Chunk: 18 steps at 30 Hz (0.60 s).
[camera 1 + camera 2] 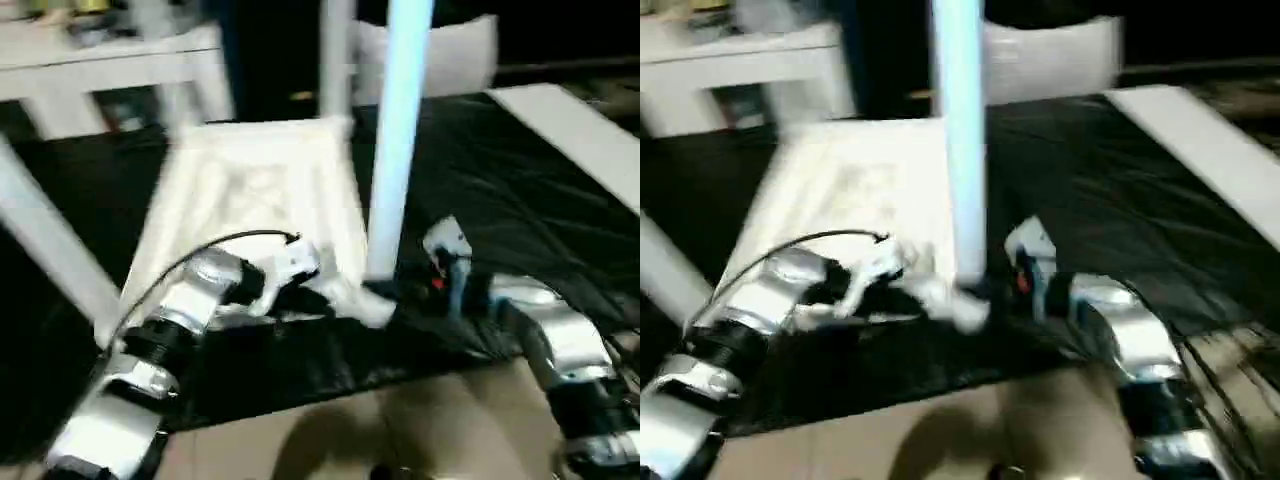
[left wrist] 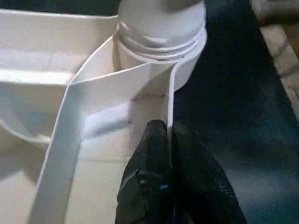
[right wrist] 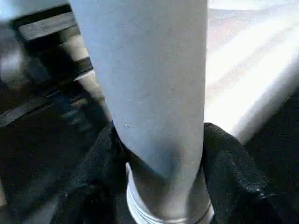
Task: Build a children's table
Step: Rotate leg to tighten
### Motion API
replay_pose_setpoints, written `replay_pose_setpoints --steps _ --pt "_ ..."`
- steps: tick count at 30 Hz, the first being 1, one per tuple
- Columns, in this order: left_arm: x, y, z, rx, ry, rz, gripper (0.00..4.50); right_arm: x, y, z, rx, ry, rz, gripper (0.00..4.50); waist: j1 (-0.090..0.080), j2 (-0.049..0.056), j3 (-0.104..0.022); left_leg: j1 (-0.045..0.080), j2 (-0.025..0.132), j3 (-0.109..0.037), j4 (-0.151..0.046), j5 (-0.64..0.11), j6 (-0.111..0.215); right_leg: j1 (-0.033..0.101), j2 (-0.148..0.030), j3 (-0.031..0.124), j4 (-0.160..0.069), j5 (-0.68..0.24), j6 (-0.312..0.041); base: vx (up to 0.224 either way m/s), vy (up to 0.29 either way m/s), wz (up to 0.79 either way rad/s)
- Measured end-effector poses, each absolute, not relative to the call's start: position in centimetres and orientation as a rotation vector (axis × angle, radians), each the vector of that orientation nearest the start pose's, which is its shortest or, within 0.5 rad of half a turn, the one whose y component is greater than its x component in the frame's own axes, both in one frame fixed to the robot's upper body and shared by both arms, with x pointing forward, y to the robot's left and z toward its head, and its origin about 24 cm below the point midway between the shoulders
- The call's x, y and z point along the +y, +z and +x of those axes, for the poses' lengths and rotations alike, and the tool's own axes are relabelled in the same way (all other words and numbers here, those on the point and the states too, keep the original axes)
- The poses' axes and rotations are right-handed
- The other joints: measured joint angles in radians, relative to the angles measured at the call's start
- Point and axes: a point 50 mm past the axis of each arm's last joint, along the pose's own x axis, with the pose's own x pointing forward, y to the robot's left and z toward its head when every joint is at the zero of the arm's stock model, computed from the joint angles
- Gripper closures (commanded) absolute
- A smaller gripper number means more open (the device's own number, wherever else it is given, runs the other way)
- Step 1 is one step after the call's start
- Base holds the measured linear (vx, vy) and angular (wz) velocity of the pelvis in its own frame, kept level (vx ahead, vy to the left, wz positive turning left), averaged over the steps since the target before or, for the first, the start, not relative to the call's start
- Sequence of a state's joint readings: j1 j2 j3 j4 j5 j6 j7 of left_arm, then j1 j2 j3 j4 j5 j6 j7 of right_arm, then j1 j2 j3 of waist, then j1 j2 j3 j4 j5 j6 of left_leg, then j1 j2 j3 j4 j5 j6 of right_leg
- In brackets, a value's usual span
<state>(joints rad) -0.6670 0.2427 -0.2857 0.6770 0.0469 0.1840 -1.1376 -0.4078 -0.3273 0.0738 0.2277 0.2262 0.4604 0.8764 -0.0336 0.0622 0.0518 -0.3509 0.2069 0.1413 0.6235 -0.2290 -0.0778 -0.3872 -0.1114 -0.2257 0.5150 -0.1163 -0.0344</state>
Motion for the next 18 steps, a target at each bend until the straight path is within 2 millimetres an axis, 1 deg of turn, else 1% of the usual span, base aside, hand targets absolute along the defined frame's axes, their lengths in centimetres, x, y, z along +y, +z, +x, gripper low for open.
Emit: replay_pose_setpoints --steps 1,2,3,5,6,7,8,10,11,13,14,17,18 --pt "9.5 4.8 32.7 0.480 -1.275 0.310 4.50 -14.5 6.7 30.8 0.344 0.893 0.008 2.52 -0.014 0.000 0.000 0.000 0.001 -0.003 0.000 0.000 0.000 0.003 0.000 -0.004 -0.003 0.000 0.000 0.000 0.000 0.00" --pt "9.3 4.8 32.8 0.480 -1.244 0.296 4.50 -14.4 6.8 31.1 0.343 0.852 0.008 2.52 -0.025 0.000 0.000 0.000 0.001 -0.003 0.000 0.000 0.000 0.003 0.000 -0.004 -0.003 0.000 0.000 0.000 0.000 0.00" --pt "8.8 4.7 33.1 0.474 -1.168 0.269 4.50 -13.8 6.8 31.7 0.337 0.760 0.021 2.52 -0.042 -0.001 0.001 0.001 0.000 -0.004 -0.001 0.000 0.000 0.004 0.000 -0.004 -0.002 0.000 0.000 0.000 0.000 0.00" --pt "7.9 4.7 33.3 0.460 -1.097 0.256 4.50 -13.3 6.9 32.4 0.333 0.665 0.020 2.52 -0.059 0.000 0.001 0.000 0.000 -0.004 -0.001 0.000 0.000 0.003 -0.001 -0.008 -0.003 0.000 0.000 0.000 0.000 0.00" --pt "7.4 4.7 33.4 0.452 -1.070 0.253 4.50 -13.2 7.0 32.7 0.330 0.622 0.024 2.52 -0.071 -0.001 0.001 -0.002 0.000 -0.004 -0.002 -0.001 0.000 0.003 0.000 -0.010 -0.004 0.000 0.000 0.000 0.000 0.00" --pt "7.0 4.8 33.5 0.447 -1.054 0.252 4.50 -13.2 7.0 32.9 0.327 0.596 0.025 2.18 -0.077 -0.001 0.001 -0.003 0.000 -0.005 -0.003 -0.001 0.000 0.003 0.000 -0.010 -0.006 0.000 0.000 0.000 0.000 0.00" --pt "6.6 4.8 33.6 0.441 -1.031 0.250 4.50 -13.1 7.0 33.1 0.316 0.566 0.023 2.18 -0.082 0.000 0.000 -0.003 -0.001 -0.006 -0.004 -0.002 0.001 0.003 -0.001 -0.009 -0.006 0.000 0.000 0.000 0.000 0.00" --pt "6.1 4.8 33.7 0.432 -1.004 0.248 4.50 -12.9 6.8 33.3 0.298 0.529 0.014 1.82 -0.086 0.002 -0.001 -0.005 -0.002 -0.008 -0.004 -0.004 0.001 0.003 -0.001 -0.008 -0.006 0.001 0.002 0.000 0.000 0.00" --pt "6.0 4.9 33.7 0.428 -0.995 0.248 4.50 -12.8 6.8 33.4 0.289 0.520 0.018 1.82 -0.087 0.003 -0.002 -0.005 -0.002 -0.009 -0.004 -0.005 0.002 0.003 -0.001 -0.008 -0.006 0.001 0.002 0.000 0.000 0.00" --pt "5.9 4.9 33.8 0.424 -0.987 0.251 4.50 -12.7 6.8 33.4 0.278 0.511 0.023 1.56 -0.085 0.004 -0.002 -0.006 -0.003 -0.010 -0.004 -0.007 0.002 0.003 -0.001 -0.007 -0.005 0.001 0.002 0.000 0.000 0.00" --pt "5.8 5.0 33.8 0.423 -0.987 0.253 4.50 -12.7 6.9 33.4 0.277 0.512 0.023 1.56 -0.084 0.004 -0.002 -0.006 -0.004 -0.011 -0.004 -0.008 0.002 0.002 -0.001 -0.006 -0.004 0.002 0.002 0.000 0.000 0.00" --pt "5.8 5.0 33.8 0.421 -0.990 0.256 4.50 -12.7 6.9 33.3 0.266 0.523 0.023 1.18 -0.079 0.004 -0.002 -0.006 -0.005 -0.012 -0.004 -0.010 0.002 0.001 -0.002 -0.004 0.002 0.002 0.001 0.000 0.000 0.00" --pt "5.8 5.1 33.8 0.418 -0.996 0.258 4.50 -12.9 6.9 33.2 0.259 0.532 0.023 1.18 -0.076 0.004 -0.002 -0.006 -0.005 -0.012 -0.004 -0.010 0.002 -0.001 -0.002 -0.003 0.005 0.002 0.000 0.000 0.000 0.00"
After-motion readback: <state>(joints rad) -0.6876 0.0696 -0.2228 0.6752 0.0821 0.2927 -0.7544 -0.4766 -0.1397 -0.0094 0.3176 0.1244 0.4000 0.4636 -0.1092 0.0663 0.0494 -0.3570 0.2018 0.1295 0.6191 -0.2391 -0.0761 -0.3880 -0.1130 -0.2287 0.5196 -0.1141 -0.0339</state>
